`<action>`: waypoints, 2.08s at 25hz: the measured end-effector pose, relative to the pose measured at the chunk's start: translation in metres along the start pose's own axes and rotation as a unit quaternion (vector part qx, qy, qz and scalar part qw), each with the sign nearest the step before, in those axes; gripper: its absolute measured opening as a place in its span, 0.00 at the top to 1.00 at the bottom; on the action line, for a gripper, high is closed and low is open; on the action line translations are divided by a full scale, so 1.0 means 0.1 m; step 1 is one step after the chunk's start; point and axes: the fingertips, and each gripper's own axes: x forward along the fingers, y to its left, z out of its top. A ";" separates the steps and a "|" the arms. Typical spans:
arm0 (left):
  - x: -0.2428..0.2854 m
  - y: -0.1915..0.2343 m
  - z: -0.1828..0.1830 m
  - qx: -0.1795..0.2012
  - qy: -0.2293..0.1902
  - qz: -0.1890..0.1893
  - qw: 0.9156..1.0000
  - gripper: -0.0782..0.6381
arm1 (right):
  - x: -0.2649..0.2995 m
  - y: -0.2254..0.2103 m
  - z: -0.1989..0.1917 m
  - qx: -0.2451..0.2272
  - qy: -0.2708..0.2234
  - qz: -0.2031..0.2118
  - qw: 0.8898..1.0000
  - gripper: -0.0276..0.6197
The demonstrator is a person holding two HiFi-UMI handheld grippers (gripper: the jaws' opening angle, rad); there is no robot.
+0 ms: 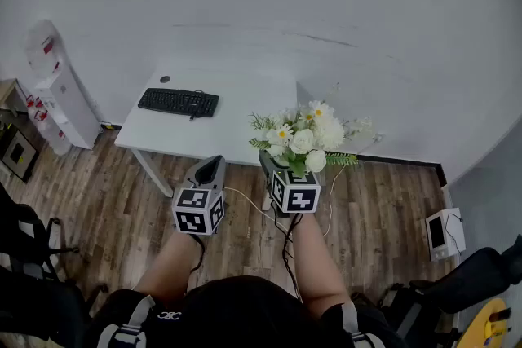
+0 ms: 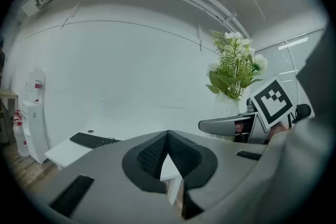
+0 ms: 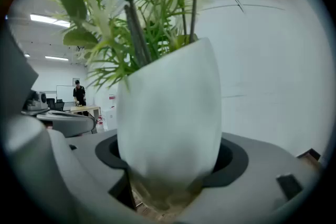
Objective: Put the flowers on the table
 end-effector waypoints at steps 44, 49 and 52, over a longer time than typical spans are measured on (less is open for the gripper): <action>-0.03 1.56 -0.15 0.015 0.008 0.031 0.999 0.87 | 1.00 0.78 -0.35 0.015 0.031 -0.025 0.999 0.36; 0.32 1.64 -0.09 0.033 0.002 0.033 0.999 0.87 | 1.32 0.58 -0.29 0.007 0.026 -0.027 0.999 0.36; 0.60 1.69 -0.05 0.032 -0.002 0.035 0.999 0.87 | 1.56 0.40 -0.22 0.002 0.021 -0.028 0.999 0.36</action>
